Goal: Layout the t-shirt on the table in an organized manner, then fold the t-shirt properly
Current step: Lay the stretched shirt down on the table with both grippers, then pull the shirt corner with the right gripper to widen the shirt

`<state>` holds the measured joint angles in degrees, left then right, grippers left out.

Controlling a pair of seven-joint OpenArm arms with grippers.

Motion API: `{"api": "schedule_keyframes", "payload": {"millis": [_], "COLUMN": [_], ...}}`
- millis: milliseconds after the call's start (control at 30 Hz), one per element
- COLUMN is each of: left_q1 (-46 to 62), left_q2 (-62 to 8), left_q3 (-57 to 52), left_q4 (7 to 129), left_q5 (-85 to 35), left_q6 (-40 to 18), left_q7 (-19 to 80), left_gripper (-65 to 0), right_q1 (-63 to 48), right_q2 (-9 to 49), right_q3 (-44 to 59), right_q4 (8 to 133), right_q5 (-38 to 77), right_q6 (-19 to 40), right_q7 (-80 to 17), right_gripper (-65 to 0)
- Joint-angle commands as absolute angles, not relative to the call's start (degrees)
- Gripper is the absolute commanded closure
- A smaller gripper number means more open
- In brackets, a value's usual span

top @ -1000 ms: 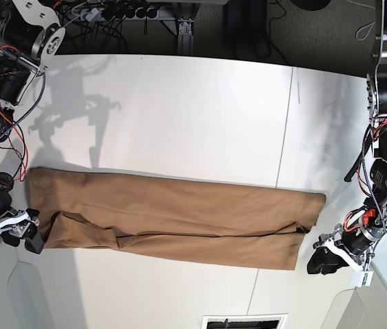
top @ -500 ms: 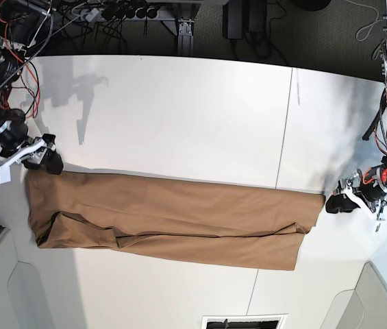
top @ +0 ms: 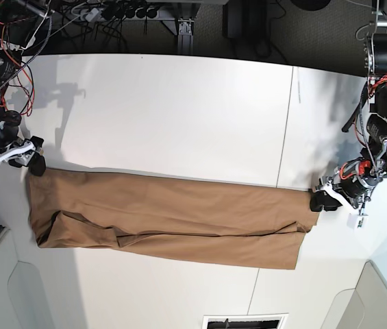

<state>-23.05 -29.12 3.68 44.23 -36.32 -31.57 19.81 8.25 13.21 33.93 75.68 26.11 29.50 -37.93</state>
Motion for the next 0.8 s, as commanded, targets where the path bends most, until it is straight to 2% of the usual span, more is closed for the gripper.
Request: {"api": "schedule_keyframes", "payload": {"millis": [0,100,133,167,233,267,300,333,400,500,633,767], "left_q1": [-24.58,-24.6,-24.6,-24.6,-24.58,-24.58,-24.58,-24.58,-24.58,-24.38,-21.91,-20.78], "left_q2": [-29.95,-29.19,-29.17,-29.23,-29.23,-29.23,-29.28,-29.45,-30.3,-33.34,-39.81,-44.05], "left_q3": [3.29,3.31,3.31,3.31,3.31,3.31,3.31,3.31,3.29,3.29,3.29,3.29], "left_q4": [45.04,45.04,45.04,45.04,45.04,45.04,45.04,45.04,45.06,45.06,45.71,48.38], "left_q5": [-36.21,-35.88,-35.88,-35.75,-34.59,-34.13,-33.78,-33.65,-33.65,-36.73,-48.07,-58.59], "left_q6": [-31.03,-31.05,-31.05,-31.05,-31.05,-31.05,-31.07,-31.11,-32.99,-40.0,-40.0,-40.0], "left_q7": [19.05,18.09,17.85,17.85,17.87,17.98,18.02,18.02,18.02,19.11,21.04,30.35], "left_gripper": [-31.8,-31.5,-29.4,-24.5,-11.6,-4.9,0.0,0.0,0.0,0.0,0.0,0.0], "right_q1": [10.13,13.13,13.98,14.59,14.79,14.72,14.72,14.72,14.74,14.0,9.93,6.85], "right_q2": [14.11,14.09,14.11,14.13,14.13,14.13,14.13,14.13,14.11,14.17,14.31,14.28], "right_q3": [33.65,32.14,31.29,30.3,28.16,27.18,26.41,25.78,25.21,25.17,25.26,27.49], "right_q4": [74.78,70.15,68.86,67.83,67.09,67.09,67.09,67.09,67.4,70.46,79.72,87.5], "right_q5": [26.02,25.93,25.93,25.93,25.91,25.91,25.91,25.93,26.63,30.94,38.3,39.86], "right_q6": [29.78,29.78,29.78,29.8,29.8,29.82,29.95,30.59,32.23,32.6,33.04,33.01], "right_q7": [-36.27,-35.88,-36.03,-36.25,-36.27,-36.25,-36.25,-36.25,-36.27,-40.23,-47.24,-46.74], "right_gripper": [-40.5,-40.5,-40.1,-37.8,-25.2,-15.3,-4.3,0.0,0.0,0.0,0.0,0.0]}}
